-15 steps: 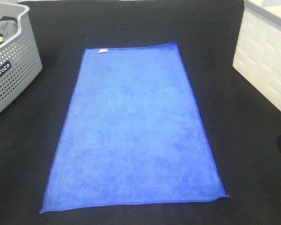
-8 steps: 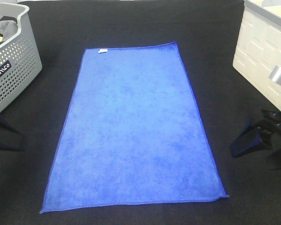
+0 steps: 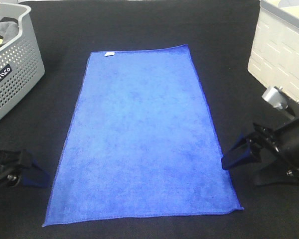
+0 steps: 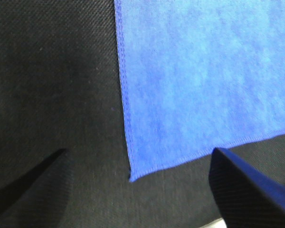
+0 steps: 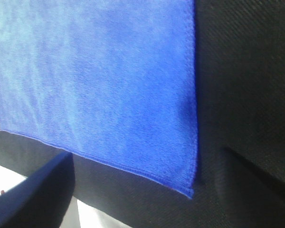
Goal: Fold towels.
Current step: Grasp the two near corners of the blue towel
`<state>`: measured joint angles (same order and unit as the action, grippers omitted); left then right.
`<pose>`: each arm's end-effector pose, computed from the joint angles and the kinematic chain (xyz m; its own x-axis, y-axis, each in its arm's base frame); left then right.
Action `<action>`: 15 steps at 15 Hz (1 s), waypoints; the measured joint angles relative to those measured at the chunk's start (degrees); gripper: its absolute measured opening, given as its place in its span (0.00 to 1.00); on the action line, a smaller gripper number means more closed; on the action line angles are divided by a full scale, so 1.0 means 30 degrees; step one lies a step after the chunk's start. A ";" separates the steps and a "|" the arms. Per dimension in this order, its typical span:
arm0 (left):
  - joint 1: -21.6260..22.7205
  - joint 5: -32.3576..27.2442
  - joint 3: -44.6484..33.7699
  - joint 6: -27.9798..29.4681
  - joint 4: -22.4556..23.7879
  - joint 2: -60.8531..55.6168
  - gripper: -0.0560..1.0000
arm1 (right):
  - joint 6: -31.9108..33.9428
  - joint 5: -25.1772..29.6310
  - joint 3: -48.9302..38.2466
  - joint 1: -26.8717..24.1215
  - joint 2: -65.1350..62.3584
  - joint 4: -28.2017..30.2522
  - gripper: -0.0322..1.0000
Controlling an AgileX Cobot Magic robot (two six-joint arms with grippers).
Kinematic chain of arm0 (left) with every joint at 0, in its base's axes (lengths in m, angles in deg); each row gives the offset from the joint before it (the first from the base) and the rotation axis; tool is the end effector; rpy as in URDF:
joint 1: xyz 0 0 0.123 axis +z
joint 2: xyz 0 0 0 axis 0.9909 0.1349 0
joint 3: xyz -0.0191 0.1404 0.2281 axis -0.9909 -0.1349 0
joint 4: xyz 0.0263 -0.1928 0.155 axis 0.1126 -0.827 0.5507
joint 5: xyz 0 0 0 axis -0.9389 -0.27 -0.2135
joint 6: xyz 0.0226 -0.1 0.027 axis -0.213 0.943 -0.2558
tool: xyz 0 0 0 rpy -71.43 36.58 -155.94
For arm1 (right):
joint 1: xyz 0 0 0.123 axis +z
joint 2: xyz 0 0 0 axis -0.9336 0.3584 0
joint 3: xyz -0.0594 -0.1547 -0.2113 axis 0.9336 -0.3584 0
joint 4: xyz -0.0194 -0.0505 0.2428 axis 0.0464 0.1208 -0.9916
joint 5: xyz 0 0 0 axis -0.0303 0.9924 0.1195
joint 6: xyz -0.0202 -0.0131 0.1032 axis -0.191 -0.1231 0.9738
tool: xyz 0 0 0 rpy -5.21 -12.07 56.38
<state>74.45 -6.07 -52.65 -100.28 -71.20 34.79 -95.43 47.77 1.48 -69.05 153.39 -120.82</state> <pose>0.2063 -0.0662 0.1114 -0.9561 -0.1624 -0.2438 -0.0445 0.9031 -0.4270 0.2305 0.0538 0.1075 -0.9899 0.0826 -0.1151 0.0115 0.8565 0.5160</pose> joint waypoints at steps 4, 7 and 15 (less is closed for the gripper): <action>-0.0649 0.0802 0.0000 -0.2387 -0.2960 0.2387 0.72 | -0.0745 -0.2807 -0.0630 0.2827 0.1299 -0.0859 0.77; -0.0649 0.1031 0.0038 -0.6016 -0.6665 0.3724 0.70 | -0.0745 -0.3801 -0.0630 0.3782 0.1967 -0.1566 0.76; -0.0649 -0.2445 0.0458 -1.1841 -1.2166 0.6799 0.68 | -0.1833 -0.3782 -0.0267 0.3801 0.2960 -0.3113 0.62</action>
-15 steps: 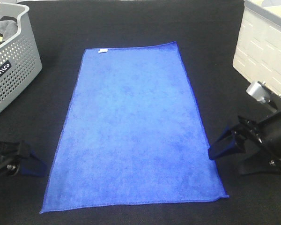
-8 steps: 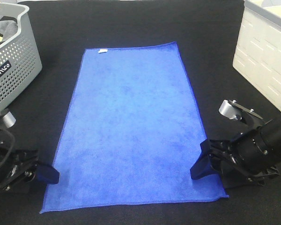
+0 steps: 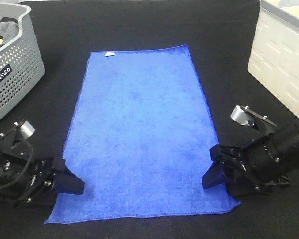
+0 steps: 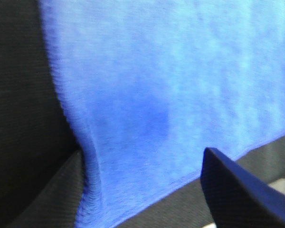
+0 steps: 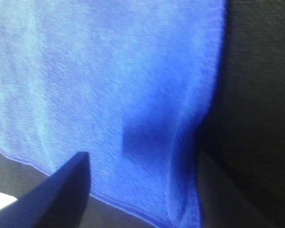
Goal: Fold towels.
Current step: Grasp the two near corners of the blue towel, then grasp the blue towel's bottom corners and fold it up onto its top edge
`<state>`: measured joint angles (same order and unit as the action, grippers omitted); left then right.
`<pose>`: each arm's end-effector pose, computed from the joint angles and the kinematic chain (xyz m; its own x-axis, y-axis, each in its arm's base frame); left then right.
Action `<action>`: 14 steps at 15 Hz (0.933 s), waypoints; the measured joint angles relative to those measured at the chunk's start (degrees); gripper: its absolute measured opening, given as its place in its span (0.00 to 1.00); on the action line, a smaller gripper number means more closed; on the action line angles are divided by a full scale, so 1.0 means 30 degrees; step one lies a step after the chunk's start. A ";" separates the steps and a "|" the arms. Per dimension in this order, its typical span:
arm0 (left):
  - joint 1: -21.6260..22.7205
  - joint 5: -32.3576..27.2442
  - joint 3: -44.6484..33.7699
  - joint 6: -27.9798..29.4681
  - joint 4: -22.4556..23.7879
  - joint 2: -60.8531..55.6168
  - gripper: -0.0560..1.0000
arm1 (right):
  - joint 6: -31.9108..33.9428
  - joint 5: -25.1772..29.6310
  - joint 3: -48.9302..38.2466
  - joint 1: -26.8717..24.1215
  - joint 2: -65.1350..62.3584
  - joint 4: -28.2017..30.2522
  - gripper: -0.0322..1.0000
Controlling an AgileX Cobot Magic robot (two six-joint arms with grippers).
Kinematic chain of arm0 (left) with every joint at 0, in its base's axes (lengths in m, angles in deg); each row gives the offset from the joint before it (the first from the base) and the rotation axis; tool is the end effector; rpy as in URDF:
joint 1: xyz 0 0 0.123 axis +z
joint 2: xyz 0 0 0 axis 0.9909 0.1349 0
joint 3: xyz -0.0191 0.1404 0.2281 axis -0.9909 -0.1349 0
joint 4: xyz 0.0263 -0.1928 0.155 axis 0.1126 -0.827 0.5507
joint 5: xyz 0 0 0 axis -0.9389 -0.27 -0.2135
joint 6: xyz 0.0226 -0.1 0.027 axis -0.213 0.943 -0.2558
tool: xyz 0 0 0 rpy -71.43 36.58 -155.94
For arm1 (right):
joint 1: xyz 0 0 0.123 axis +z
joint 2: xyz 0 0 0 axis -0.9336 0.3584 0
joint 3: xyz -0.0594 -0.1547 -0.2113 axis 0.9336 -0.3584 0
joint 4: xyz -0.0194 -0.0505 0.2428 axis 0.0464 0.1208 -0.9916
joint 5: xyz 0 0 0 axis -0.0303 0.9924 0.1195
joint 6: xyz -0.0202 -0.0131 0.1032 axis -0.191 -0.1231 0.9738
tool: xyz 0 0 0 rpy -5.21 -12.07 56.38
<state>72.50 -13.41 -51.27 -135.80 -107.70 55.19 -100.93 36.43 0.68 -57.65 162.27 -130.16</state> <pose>0.2158 -0.0949 0.0544 -0.9821 -0.1563 -0.1050 -0.0644 0.8028 -0.5927 0.2282 0.0910 0.0673 -0.9940 0.0174 -0.1082 -0.0330 0.8941 0.4467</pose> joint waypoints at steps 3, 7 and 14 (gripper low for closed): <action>0.0000 -0.0592 0.0516 -0.0172 -0.0153 0.0840 0.57 | -0.1471 0.0516 0.0210 0.0000 0.0783 -0.1833 0.54; 0.0000 0.0382 0.0573 -0.0172 -0.0153 0.1089 0.09 | -0.1681 -0.0363 0.0210 0.0000 0.1146 -0.2101 0.06; 0.0000 0.0516 0.0554 0.3400 0.4813 -0.1184 0.05 | 0.1261 -0.0306 -0.0535 0.0019 -0.1566 0.0000 0.03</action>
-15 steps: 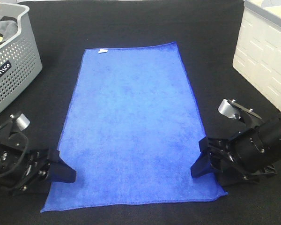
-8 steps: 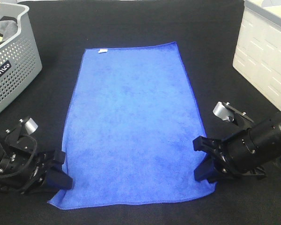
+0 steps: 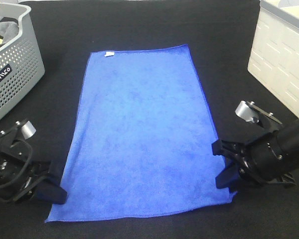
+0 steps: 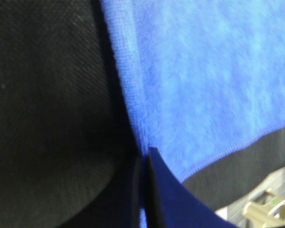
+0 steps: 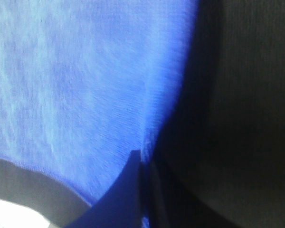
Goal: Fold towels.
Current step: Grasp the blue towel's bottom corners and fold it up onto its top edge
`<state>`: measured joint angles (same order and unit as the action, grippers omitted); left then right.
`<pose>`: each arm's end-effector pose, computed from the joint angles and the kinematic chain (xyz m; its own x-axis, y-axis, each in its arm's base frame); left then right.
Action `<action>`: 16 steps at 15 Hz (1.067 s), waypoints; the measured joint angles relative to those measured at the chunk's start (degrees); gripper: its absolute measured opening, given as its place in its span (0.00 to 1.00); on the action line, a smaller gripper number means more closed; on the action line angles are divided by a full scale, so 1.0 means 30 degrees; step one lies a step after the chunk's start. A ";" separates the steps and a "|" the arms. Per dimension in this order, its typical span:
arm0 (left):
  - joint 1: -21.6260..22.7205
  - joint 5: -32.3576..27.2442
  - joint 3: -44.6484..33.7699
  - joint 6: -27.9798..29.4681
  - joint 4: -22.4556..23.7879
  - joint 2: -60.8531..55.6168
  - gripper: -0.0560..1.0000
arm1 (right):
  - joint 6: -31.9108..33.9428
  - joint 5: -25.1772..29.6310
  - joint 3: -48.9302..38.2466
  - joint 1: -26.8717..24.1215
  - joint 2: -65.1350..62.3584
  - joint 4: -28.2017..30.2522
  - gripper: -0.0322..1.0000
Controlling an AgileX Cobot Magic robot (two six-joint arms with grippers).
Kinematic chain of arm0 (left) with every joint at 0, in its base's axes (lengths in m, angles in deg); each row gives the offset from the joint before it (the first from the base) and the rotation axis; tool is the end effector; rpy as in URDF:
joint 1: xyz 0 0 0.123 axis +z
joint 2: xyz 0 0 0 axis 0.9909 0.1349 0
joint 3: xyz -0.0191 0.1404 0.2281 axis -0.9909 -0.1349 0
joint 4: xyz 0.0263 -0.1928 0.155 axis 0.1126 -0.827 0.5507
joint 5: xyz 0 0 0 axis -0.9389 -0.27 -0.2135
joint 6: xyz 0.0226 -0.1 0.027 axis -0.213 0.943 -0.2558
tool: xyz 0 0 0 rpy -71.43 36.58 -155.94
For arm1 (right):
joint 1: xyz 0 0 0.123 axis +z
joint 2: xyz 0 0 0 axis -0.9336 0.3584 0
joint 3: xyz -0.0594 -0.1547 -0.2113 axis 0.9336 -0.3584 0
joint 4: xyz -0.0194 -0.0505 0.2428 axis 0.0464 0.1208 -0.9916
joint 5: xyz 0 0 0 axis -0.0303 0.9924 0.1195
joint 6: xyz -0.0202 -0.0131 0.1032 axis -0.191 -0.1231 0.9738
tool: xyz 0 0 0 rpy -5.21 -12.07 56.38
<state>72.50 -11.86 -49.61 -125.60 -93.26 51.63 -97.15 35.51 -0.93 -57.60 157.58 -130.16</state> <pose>0.2168 -0.0915 0.0664 -0.9902 -0.0667 -0.1229 0.0103 0.8418 -0.5397 0.2248 0.0892 0.0822 -0.9867 0.0819 -0.1404 0.0093 0.8910 0.4539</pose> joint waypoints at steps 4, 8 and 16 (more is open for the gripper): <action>0.0000 -0.1604 -0.0038 0.4450 0.5348 -0.2445 0.05 | 0.0668 0.0363 -0.2177 0.0000 -0.2387 0.0592 0.03; 0.0000 -0.2158 -0.2082 0.5825 0.6207 -0.5004 0.05 | 0.0898 0.0821 -0.4278 0.0000 -0.4163 0.0726 0.03; -0.0019 -0.1050 -0.1299 0.6341 0.5023 -0.5462 0.05 | 0.1604 0.0955 -0.2292 0.0000 -0.4316 0.2292 0.03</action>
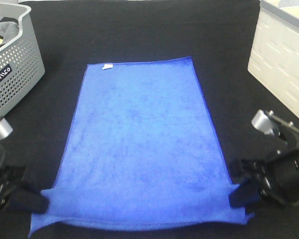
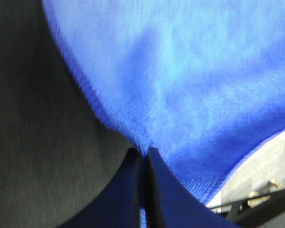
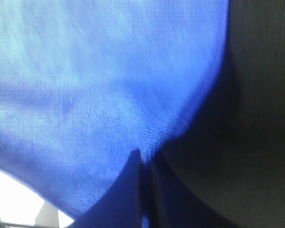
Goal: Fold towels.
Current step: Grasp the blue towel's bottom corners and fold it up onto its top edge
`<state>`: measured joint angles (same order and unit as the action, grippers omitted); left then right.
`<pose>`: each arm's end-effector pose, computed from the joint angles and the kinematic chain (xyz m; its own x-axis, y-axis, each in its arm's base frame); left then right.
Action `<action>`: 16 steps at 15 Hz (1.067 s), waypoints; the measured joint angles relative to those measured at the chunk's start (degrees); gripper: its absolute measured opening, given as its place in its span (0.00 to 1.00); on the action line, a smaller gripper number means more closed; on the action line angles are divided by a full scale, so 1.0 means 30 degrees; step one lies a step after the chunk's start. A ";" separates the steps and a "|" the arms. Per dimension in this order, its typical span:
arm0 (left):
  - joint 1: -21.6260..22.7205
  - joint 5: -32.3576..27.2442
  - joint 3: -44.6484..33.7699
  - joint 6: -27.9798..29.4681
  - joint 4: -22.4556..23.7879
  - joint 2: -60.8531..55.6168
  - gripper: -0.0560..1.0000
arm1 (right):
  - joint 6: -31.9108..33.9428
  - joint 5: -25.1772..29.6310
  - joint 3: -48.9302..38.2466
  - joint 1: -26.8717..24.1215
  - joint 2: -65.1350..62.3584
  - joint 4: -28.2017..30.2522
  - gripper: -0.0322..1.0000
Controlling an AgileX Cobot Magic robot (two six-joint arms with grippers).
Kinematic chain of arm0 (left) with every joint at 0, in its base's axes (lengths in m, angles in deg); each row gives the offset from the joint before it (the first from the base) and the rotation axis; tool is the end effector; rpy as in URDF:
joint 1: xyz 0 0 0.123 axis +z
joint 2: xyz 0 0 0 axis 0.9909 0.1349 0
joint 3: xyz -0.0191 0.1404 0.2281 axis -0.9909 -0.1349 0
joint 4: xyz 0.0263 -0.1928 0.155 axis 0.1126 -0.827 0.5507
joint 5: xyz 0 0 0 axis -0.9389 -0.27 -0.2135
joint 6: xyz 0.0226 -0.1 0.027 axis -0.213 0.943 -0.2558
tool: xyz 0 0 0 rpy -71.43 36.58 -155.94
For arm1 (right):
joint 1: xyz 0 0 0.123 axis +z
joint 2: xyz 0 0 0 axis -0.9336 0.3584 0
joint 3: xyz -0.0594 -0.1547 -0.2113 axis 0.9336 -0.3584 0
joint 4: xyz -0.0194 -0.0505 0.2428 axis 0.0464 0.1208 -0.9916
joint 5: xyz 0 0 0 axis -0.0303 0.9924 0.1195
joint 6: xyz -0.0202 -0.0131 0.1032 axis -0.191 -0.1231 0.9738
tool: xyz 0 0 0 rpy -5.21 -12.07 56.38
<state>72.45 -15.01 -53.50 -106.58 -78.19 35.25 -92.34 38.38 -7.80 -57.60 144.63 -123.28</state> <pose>0.1910 -0.0870 0.1126 -0.9845 -0.0854 -0.1529 0.0121 0.8378 -0.5458 0.1887 0.0828 0.1088 -0.9821 0.0321 -0.1857 -0.0572 0.8881 0.4561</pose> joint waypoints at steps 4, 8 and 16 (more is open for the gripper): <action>0.0000 0.0019 0.3839 0.0038 0.0248 0.1642 0.05 | 0.2788 0.0726 0.4966 0.0000 0.0573 0.3209 0.03; 0.0497 -0.0745 0.8327 0.0115 0.0974 0.4412 0.05 | 0.4431 0.1776 1.0199 0.0000 0.3743 0.5290 0.03; 0.2254 -0.0248 1.8220 0.0115 0.2254 1.0065 0.05 | 0.5348 0.2807 2.3319 0.0000 1.2777 0.6303 0.03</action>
<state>79.21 -15.76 1.16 -106.24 -71.43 65.44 -76.30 46.80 62.16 -57.60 182.96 -104.37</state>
